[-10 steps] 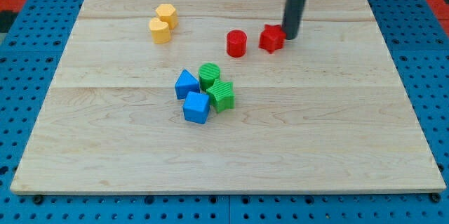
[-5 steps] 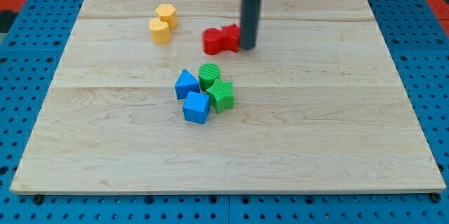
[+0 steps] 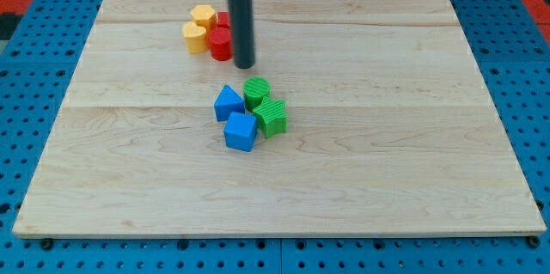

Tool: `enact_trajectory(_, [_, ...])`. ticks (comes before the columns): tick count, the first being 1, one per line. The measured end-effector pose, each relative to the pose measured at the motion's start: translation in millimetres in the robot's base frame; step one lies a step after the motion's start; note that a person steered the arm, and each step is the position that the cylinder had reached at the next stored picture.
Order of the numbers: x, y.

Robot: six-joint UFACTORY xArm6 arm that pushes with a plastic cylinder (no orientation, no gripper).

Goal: Bring red blocks and yellow blocks together

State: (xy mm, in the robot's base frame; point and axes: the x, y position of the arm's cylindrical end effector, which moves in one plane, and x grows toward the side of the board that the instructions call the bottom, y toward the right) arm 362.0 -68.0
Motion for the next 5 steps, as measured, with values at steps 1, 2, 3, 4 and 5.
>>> enact_trajectory(1, [-37, -49])
enact_trajectory(2, [-44, -58])
enact_trajectory(3, [14, -67])
enact_trajectory(4, [-1, -122])
enact_trajectory(5, [-14, -117])
